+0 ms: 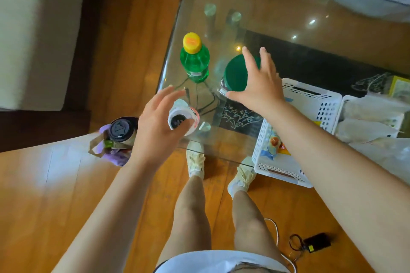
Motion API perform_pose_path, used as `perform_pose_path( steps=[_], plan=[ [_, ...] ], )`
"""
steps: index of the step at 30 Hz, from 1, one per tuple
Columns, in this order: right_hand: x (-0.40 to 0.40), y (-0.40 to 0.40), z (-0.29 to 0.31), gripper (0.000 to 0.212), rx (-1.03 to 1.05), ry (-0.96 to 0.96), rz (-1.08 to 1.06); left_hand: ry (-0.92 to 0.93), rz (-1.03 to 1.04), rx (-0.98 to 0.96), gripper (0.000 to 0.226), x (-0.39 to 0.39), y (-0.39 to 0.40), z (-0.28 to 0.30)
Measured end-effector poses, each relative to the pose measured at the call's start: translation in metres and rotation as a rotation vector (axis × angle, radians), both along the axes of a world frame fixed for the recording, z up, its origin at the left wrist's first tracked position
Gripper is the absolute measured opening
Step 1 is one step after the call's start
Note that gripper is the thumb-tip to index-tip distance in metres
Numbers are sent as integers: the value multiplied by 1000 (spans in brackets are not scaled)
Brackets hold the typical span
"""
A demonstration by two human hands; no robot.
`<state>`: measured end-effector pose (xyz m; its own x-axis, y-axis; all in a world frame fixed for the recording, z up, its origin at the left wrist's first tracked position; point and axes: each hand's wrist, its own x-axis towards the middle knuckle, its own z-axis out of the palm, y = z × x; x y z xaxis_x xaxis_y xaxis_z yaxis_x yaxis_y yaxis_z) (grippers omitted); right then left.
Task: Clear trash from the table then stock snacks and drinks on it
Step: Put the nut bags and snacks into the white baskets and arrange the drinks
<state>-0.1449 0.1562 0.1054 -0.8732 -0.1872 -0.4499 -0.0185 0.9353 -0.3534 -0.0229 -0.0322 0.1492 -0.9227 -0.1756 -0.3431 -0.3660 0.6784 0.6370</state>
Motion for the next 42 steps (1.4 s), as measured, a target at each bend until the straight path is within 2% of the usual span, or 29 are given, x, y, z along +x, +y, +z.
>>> perform_pose_path(
  steps=[4, 9, 11, 14, 20, 35, 39, 42],
  plan=[
    [-8, -15, -6, 99, 118, -31, 32, -134, -34, 97, 63, 2, -16, -10],
    [-5, -17, -4, 96, 80, -22, -28, -238, -8, 173, 62, 2, -21, -17],
    [5, -14, -2, 96, 79, -3, -29, -308, 51, 275, 62, 1, -22, -21],
    [32, -6, 2, 95, 65, 33, -25, -430, 202, 535, 62, 1, -23, -24],
    [90, 9, 4, 91, 54, 37, 59, -514, 266, 722, 64, 3, -23, -24],
    [116, 14, -4, 88, 62, 19, 61, -564, 259, 860, 51, 4, -28, -28],
    [106, 9, 0, 90, 96, -73, 78, -549, 255, 851, 46, 4, -28, -29],
    [76, -7, 12, 86, -17, -80, -8, -544, 273, 851, 42, 4, -27, -26]
  ],
)
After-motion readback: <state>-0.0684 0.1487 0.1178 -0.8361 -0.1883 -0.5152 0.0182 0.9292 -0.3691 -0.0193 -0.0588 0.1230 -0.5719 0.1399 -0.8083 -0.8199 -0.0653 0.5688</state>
